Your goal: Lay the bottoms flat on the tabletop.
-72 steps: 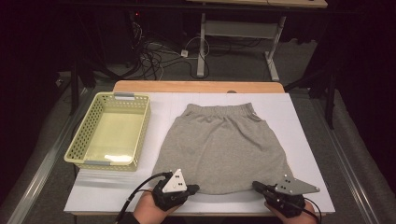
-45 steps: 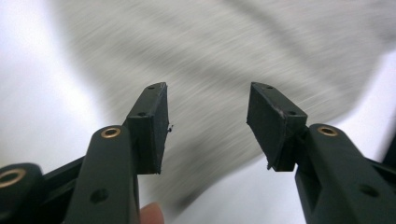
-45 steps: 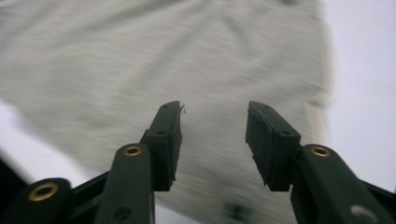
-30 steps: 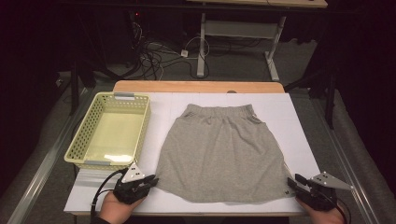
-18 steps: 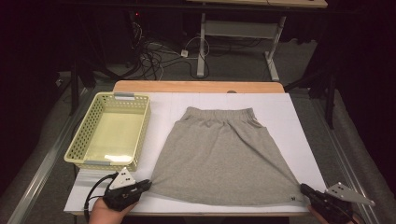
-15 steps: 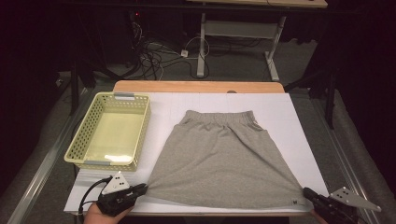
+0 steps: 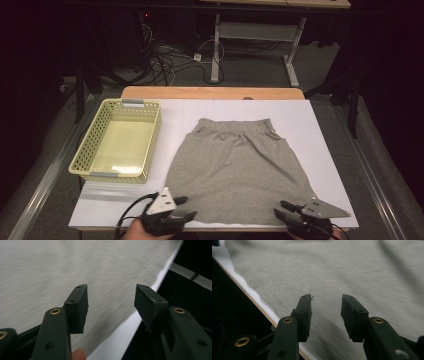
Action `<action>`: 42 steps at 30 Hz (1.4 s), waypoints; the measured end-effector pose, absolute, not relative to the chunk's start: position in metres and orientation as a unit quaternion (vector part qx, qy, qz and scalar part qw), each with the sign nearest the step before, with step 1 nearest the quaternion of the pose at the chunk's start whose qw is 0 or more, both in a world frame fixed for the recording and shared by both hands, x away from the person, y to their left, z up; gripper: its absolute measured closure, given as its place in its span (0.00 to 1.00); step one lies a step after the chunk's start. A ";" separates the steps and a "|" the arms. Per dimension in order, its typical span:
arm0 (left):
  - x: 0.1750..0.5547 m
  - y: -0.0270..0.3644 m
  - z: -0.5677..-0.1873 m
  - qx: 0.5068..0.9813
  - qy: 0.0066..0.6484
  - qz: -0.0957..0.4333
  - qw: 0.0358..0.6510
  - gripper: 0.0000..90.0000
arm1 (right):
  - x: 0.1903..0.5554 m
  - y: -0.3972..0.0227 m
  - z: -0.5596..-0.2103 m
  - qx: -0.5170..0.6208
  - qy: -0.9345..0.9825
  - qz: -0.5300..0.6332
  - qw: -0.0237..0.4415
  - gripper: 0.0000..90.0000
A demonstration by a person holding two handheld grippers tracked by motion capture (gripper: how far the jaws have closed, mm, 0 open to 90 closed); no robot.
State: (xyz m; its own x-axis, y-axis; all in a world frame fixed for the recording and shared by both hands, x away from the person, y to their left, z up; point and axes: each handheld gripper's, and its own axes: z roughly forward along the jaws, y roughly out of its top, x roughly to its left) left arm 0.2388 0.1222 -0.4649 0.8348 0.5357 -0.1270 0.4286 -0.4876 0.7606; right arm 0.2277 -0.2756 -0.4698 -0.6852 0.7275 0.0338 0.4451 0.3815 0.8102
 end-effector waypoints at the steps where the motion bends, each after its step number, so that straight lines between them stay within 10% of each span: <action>1: 0.240 0.111 -0.467 0.864 0.270 0.060 0.420 0.49 | 0.229 -0.267 -0.472 0.355 0.819 0.420 0.162 0.66; 14: 0.238 0.058 -0.486 0.884 0.240 0.048 0.398 0.64 | 0.230 -0.225 -0.485 0.317 0.850 0.395 0.147 0.62; 21: 0.237 0.060 -0.486 0.886 0.228 0.053 0.400 0.93 | 0.229 -0.222 -0.484 0.297 0.856 0.399 0.138 0.99; 38: 0.229 0.064 -0.487 0.886 0.218 0.023 0.408 0.94 | 0.215 -0.224 -0.480 0.278 0.860 0.406 0.134 0.99; 42: 0.233 0.068 -0.488 0.878 0.217 0.010 0.425 0.80 | 0.218 -0.224 -0.483 0.282 0.860 0.409 0.116 0.88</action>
